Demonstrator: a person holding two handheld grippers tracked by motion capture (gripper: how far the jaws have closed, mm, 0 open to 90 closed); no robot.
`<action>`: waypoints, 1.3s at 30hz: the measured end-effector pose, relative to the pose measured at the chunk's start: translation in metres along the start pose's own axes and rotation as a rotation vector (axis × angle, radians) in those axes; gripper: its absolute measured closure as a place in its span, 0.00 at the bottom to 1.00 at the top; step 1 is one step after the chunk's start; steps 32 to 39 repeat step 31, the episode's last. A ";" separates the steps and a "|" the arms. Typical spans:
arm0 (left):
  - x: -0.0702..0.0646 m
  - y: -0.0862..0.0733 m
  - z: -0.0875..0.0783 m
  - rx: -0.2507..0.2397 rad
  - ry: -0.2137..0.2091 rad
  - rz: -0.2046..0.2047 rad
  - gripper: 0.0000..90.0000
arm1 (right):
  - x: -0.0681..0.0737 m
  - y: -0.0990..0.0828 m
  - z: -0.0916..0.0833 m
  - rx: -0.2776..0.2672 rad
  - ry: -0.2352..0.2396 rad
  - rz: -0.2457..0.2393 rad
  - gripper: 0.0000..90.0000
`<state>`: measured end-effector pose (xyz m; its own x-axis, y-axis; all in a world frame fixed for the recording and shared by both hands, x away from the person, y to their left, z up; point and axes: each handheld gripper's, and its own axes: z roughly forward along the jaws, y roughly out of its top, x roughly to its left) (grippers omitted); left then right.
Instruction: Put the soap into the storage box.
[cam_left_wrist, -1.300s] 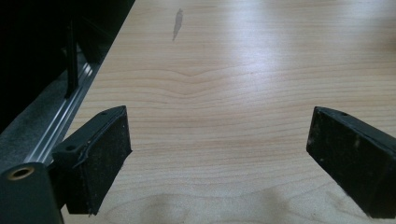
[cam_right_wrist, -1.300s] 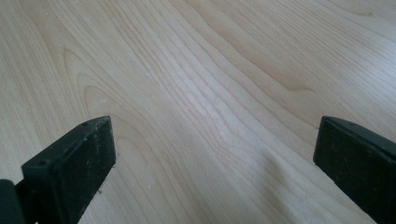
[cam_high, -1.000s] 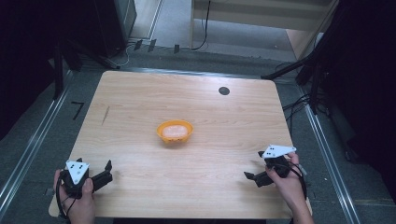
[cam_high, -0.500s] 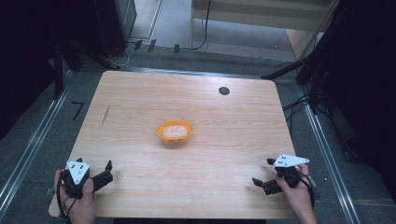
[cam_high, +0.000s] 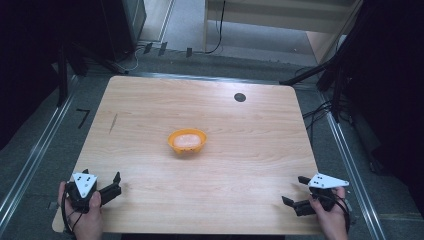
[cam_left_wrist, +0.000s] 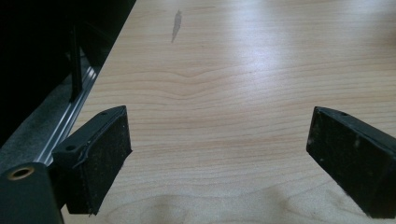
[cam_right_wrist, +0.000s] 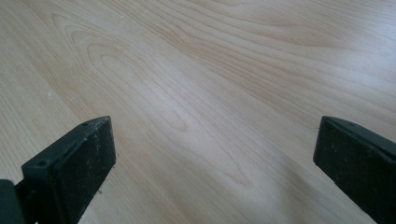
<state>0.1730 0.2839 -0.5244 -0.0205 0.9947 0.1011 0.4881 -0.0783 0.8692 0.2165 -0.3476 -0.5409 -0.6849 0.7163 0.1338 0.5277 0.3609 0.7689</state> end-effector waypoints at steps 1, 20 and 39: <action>0.000 0.000 0.000 0.000 0.000 0.001 0.08 | -0.001 -0.003 -0.003 0.000 -0.005 0.009 0.00; -0.001 0.001 0.003 0.024 -0.018 0.018 0.08 | -0.009 -0.043 -0.036 -0.171 -0.093 0.149 0.00; 0.000 0.002 0.006 0.054 -0.050 0.020 0.08 | -0.004 -0.044 -0.032 -0.154 -0.144 0.111 0.00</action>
